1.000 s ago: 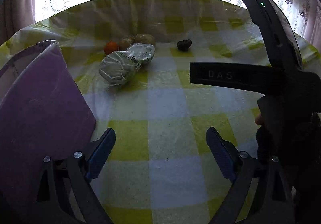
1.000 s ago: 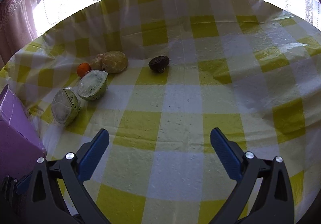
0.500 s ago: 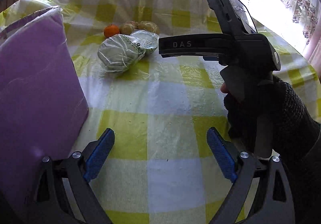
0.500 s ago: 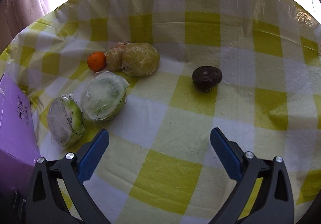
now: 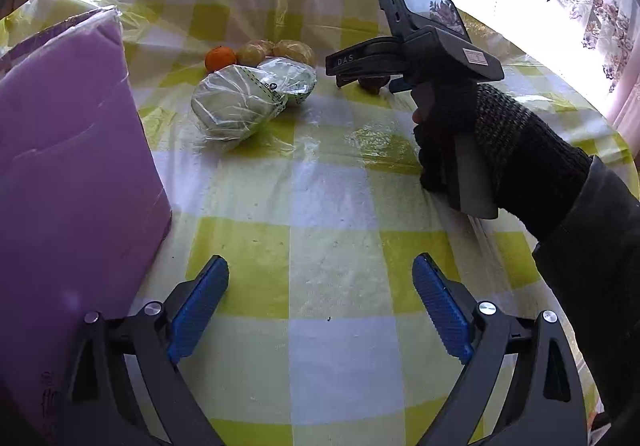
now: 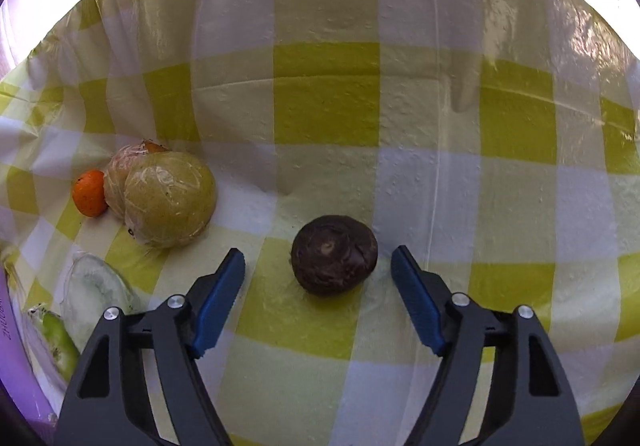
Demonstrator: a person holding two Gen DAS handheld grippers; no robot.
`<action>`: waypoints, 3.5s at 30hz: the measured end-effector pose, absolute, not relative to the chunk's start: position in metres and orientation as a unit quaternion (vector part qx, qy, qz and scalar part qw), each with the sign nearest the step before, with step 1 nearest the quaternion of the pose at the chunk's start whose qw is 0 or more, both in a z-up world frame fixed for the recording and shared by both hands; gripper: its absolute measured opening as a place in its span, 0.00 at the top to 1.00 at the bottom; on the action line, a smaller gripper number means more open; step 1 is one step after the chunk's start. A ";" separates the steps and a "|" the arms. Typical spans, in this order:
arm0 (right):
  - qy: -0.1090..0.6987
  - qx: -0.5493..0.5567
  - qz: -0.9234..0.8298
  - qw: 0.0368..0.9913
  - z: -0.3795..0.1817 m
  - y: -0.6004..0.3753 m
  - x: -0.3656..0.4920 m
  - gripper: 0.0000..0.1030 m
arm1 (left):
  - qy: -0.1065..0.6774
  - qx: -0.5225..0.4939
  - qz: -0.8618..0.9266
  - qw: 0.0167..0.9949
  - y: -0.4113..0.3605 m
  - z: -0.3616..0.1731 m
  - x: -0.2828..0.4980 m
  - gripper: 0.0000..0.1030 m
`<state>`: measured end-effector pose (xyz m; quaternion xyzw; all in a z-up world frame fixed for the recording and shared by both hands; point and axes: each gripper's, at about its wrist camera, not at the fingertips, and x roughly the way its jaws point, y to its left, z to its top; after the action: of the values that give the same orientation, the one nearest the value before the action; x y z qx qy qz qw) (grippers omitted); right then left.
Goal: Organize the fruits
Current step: 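Lower the right tool onto the last dark brown fruit and close it, then close the left tool on a wrapped green fruit half while the right tool holds the brown fruit, then carry the brown fruit and green half in both tools over the purple box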
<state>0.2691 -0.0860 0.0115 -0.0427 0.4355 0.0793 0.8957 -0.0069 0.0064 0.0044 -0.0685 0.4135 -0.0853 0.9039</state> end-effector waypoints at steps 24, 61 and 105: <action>0.379 0.169 0.120 0.902 0.010 -0.205 0.102 0.62 | 0.436 0.010 -0.048 0.899 -0.018 0.003 0.016 0.11; 0.364 0.201 0.132 0.900 0.009 -0.211 0.100 0.62 | 0.432 -0.052 -0.006 0.900 -0.022 0.017 0.095 0.37; 0.351 0.206 0.106 0.907 0.012 -0.192 0.036 0.62 | 0.410 -0.045 -0.081 0.907 -0.009 0.016 -0.011 0.46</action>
<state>0.0356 -0.1919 0.0120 0.2056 0.3513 0.1062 0.9072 -0.0112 -0.0093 0.0164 -0.0449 0.4100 -0.0810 0.9074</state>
